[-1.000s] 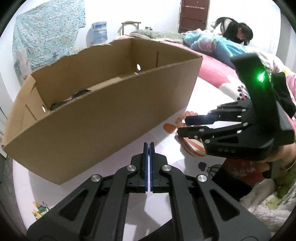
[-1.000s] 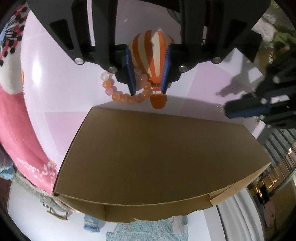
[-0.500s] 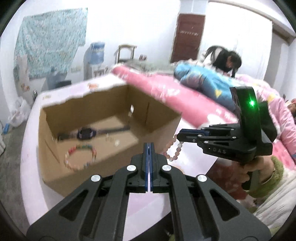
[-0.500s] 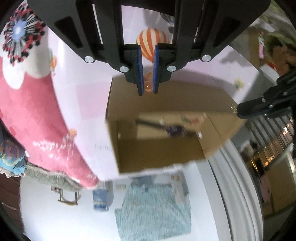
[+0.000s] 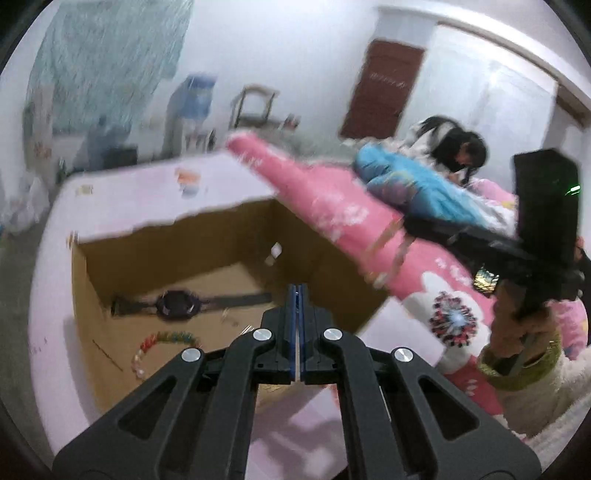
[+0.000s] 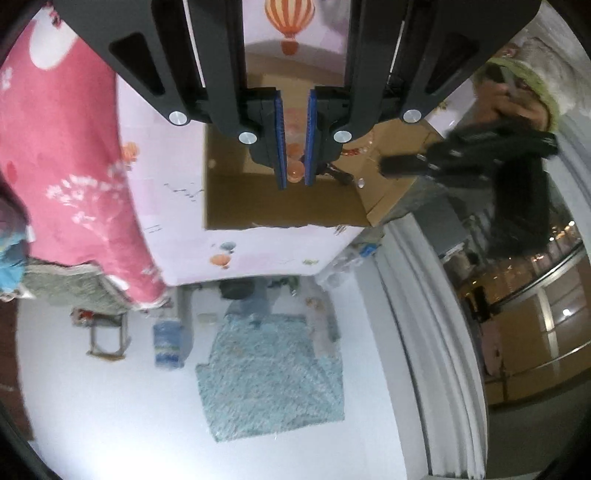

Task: Organize jewelry
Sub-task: 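Lift the pink bead bracelet with the right tool and carry it into the box, then open the right tool to drop the bracelet and withdraw both tools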

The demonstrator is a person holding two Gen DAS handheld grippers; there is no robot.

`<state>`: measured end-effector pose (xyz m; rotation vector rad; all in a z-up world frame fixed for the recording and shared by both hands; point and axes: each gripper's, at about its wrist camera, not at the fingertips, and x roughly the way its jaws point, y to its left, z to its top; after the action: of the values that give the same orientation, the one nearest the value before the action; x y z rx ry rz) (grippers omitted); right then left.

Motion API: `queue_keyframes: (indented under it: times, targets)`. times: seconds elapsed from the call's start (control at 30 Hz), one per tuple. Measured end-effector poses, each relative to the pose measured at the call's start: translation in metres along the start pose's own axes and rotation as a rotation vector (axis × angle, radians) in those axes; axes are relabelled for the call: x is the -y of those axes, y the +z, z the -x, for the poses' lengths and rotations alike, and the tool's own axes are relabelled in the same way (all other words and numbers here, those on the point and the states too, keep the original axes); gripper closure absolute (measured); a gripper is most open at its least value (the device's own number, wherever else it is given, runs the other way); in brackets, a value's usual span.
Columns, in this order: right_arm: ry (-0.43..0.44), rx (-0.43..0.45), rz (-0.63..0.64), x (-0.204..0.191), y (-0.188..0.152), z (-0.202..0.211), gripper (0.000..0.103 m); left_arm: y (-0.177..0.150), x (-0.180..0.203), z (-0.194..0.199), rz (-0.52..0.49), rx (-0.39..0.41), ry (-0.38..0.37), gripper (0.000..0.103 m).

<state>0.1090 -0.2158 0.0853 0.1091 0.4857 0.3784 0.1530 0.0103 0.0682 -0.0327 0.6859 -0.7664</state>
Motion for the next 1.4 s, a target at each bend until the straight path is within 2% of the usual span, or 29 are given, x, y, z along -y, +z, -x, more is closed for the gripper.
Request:
queue_keyframes:
  times: [0.13, 0.23, 0.37, 0.63, 0.8, 1.07, 1.17, 1.23, 1.27, 1.3, 1.4]
  targets:
    - [0.023, -0.137, -0.002, 0.005, 0.003, -0.050, 0.093, -0.003, -0.035, -0.043, 0.114, -0.133, -0.058, 0.103]
    - [0.035, -0.257, -0.010, 0.012, -0.001, -0.086, 0.093, -0.012, -0.045, -0.061, 0.140, -0.204, -0.058, 0.103]
    - [0.048, -0.365, 0.001, 0.010, -0.011, -0.114, 0.093, -0.016, -0.053, -0.076, 0.163, -0.259, -0.046, 0.102]
    - [0.012, -0.483, 0.062, 0.005, -0.015, -0.137, 0.093, -0.019, -0.061, -0.086, 0.203, -0.309, -0.052, 0.102]
    - [-0.058, -0.467, 0.089, 0.006, -0.013, -0.129, 0.092, -0.018, -0.063, -0.088, 0.223, -0.323, -0.052, 0.090]
    - [-0.106, -0.387, 0.054, 0.018, 0.000, -0.102, 0.090, -0.017, -0.062, -0.080, 0.220, -0.293, -0.015, 0.086]
    - [-0.130, -0.322, 0.028, 0.026, 0.005, -0.086, 0.070, -0.014, -0.059, -0.061, 0.209, -0.218, -0.008, 0.074]
    - [-0.152, -0.279, -0.007, 0.035, 0.008, -0.073, 0.057, -0.011, -0.055, -0.040, 0.191, -0.153, 0.011, 0.054]
    - [-0.155, -0.271, -0.024, 0.038, 0.008, -0.071, 0.054, -0.009, -0.052, -0.026, 0.179, -0.110, 0.035, 0.047]
    - [-0.155, -0.262, -0.051, 0.045, 0.008, -0.067, 0.050, -0.009, -0.051, -0.013, 0.172, -0.075, 0.057, 0.033]
    - [-0.120, -0.271, -0.184, 0.072, -0.001, -0.064, 0.044, -0.010, -0.055, 0.025, 0.182, 0.025, 0.096, 0.021]
